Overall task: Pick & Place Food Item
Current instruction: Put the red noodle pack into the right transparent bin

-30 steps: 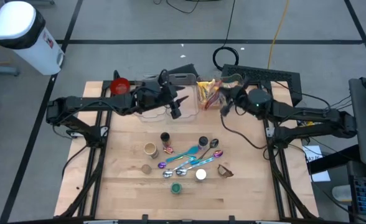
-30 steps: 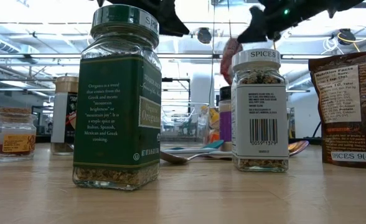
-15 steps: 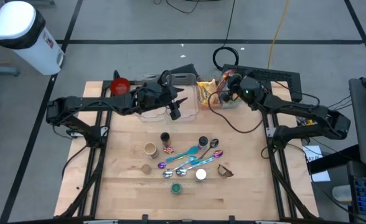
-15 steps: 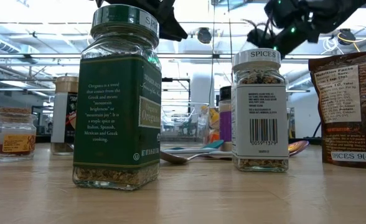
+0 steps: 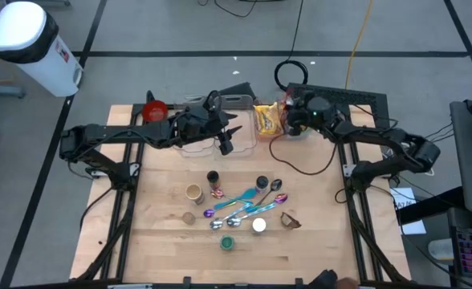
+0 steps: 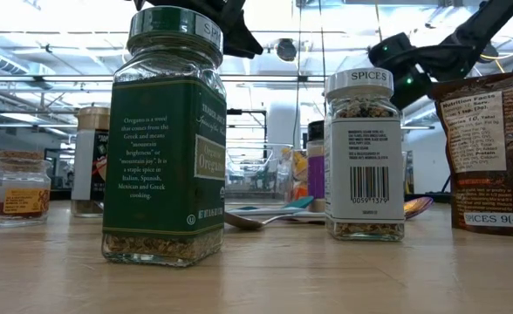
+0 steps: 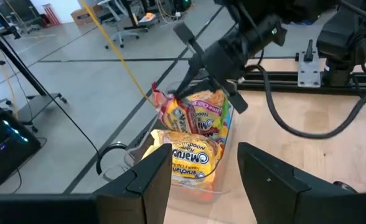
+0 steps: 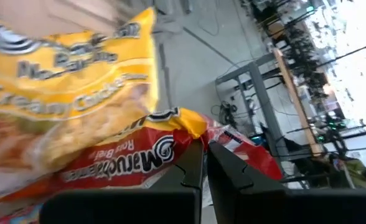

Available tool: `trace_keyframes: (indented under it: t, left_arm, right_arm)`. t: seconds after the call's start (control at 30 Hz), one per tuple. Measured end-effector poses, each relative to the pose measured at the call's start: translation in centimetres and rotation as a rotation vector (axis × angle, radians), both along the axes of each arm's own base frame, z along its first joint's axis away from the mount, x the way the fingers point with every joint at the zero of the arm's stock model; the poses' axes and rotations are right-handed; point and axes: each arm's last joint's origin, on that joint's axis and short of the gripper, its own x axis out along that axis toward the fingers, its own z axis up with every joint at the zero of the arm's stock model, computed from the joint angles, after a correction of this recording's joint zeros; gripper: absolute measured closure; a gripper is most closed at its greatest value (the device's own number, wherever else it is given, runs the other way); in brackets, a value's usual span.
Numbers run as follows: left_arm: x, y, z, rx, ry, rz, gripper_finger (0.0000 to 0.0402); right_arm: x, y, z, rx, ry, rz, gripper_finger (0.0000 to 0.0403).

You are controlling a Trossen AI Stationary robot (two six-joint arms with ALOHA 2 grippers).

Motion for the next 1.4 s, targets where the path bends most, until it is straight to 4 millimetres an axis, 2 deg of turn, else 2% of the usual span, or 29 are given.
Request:
trace_keyframes:
  t: [0.2,0.43,0.67,0.87,1.1,1.4]
  left_arm:
    - [0.0,0.0,0.0,0.0,0.0,0.0,0.021]
    - [0.0,0.0,0.0,0.001,0.0,0.0,0.021]
    - [0.0,0.0,0.0,0.003,0.007,-0.001,0.0211]
    - [0.0,0.0,0.0,0.003,0.007,-0.001,0.0211]
    - [0.0,0.0,0.0,0.004,0.004,0.0,0.0211]
    - [0.0,0.0,0.0,0.005,0.002,0.0,0.021]
  right_arm:
    - [0.1,0.9,-0.5,0.012,0.015,0.032,0.0401]
    - [0.1,1.0,-0.3,0.022,-0.004,0.032,0.0401]
    - [-0.5,1.7,1.1,0.201,-0.208,0.176,0.0401]
    - [-2.4,0.3,1.5,0.287,-0.31,0.109,0.0402]
    - [-3.6,-1.7,-0.3,0.48,-0.352,0.149,0.0402]
    - [-3.1,-2.7,-3.1,0.561,-0.289,0.121,0.0402]
